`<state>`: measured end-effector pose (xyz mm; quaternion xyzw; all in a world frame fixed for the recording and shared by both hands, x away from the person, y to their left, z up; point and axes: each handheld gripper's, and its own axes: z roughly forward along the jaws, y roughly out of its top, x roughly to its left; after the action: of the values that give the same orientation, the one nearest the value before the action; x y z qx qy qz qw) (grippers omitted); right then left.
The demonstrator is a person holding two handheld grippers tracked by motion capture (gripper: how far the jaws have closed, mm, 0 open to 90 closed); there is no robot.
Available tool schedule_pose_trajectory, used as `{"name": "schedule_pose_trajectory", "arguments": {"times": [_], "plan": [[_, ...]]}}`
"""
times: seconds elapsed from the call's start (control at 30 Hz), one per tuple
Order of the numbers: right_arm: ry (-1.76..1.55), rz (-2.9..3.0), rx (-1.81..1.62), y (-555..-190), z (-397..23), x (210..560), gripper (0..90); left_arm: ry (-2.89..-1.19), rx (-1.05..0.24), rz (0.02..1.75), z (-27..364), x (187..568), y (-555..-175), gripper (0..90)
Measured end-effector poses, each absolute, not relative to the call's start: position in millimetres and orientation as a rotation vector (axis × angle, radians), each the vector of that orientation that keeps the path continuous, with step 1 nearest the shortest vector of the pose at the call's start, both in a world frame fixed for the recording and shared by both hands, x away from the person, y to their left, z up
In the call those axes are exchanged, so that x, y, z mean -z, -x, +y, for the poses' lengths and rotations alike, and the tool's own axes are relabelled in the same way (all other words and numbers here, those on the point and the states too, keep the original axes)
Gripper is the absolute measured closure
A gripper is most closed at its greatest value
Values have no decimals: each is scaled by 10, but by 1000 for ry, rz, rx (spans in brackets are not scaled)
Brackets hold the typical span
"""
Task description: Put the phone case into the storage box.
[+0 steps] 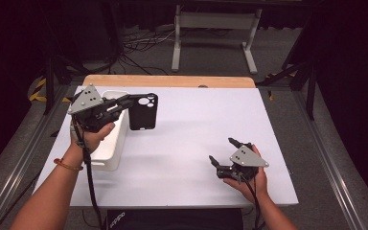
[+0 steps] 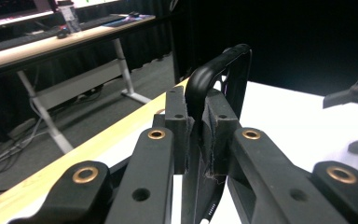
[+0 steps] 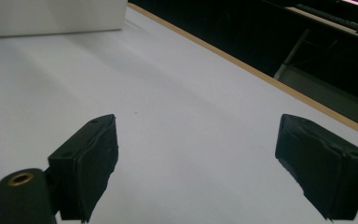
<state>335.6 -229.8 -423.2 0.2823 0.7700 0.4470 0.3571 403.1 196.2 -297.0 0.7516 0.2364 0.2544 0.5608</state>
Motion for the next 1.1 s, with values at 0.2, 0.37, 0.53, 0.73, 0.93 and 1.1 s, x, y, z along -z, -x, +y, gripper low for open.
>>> {"name": "schedule_pose_trajectory", "arguments": {"times": [0.2,0.37,0.53,0.73,0.93,1.1], "plan": [[-743,1977,-1143,-3376,-2322,4237,143,-1757,-601,591,2075,2999,-4105,826],[-745,1965,-1158,-3388,-2354,4220,143,-1722,-596,615,2198,3023,-4159,826],[-743,1965,-1144,-3400,-2355,4242,143,-1713,-618,632,2299,3024,-4188,826],[-765,1964,-1154,-3424,-2367,4230,147,-1687,-620,650,2426,3010,-4209,826],[-780,1946,-1182,-3421,-2365,4191,147,-1680,-635,665,2524,2997,-4230,826],[-775,1959,-1157,-3429,-2370,4217,148,-1668,-641,689,2622,2996,-4263,826]]}}
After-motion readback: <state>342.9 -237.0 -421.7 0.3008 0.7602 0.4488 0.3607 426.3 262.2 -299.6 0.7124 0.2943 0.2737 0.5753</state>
